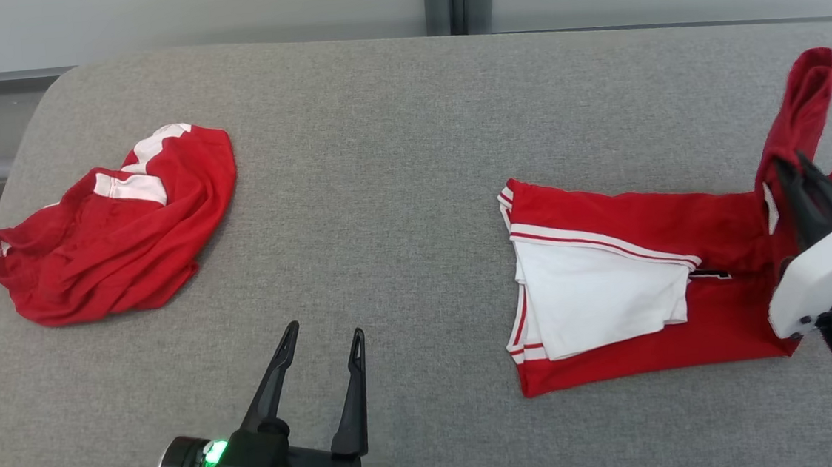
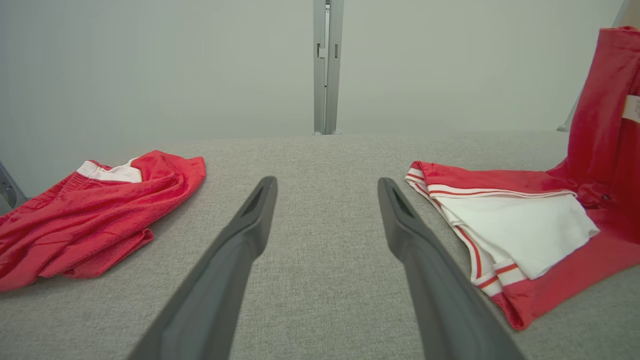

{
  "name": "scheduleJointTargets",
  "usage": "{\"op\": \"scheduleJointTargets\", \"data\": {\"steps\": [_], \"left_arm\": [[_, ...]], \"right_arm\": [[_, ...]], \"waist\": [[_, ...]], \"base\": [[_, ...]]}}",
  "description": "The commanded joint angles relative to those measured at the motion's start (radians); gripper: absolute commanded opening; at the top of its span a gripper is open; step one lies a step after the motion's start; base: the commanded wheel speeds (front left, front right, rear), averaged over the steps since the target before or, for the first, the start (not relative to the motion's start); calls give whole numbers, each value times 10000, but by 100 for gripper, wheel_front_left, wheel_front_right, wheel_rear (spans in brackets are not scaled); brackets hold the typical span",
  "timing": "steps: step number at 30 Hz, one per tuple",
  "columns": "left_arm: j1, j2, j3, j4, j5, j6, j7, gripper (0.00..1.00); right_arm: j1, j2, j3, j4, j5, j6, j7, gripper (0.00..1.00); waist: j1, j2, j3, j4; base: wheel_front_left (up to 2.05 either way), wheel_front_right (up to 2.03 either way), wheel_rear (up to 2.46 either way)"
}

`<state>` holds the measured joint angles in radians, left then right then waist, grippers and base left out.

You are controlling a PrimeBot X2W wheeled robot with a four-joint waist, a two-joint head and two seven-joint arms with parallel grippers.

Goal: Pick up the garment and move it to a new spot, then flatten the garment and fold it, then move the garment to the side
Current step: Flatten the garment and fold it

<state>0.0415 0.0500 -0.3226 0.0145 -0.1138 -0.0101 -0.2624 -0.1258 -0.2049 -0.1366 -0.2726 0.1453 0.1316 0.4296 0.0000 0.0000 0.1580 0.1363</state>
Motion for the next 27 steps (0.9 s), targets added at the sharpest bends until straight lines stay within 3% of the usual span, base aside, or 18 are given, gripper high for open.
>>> {"op": "scheduleJointTargets", "data": {"steps": [1, 11, 20, 22, 27], "left_arm": [[-73, 14, 14, 11, -68, 14, -29, 100], [-217, 12, -87, 64, -150, -19, -30, 100], [-325, 12, -259, 104, -228, 42, -30, 100], [-346, 12, -267, 105, -257, 76, -30, 100], [-355, 12, -287, 119, -336, 158, -29, 100]], "right_arm": [[126, 115, 161, -52, -92, -19, -31, 0], [232, 1002, 1329, 730, -22, -18, -382, 0], [-145, 1363, 2199, 2051, 192, -18, -752, 0], [-297, 1421, 2280, 2198, 235, -18, -929, 100], [-518, 1498, 2547, 2147, 841, -18, -1269, 100]], "waist": [[0, 0, 25, 188], [0, 0, 201, 628], [0, 0, 426, 904], [0, 0, 461, 933], [0, 0, 484, 843]], "base": [[0, 0, 0], [0, 0, 0], [0, 0, 0], [0, 0, 0], [0, 0, 0]]}}
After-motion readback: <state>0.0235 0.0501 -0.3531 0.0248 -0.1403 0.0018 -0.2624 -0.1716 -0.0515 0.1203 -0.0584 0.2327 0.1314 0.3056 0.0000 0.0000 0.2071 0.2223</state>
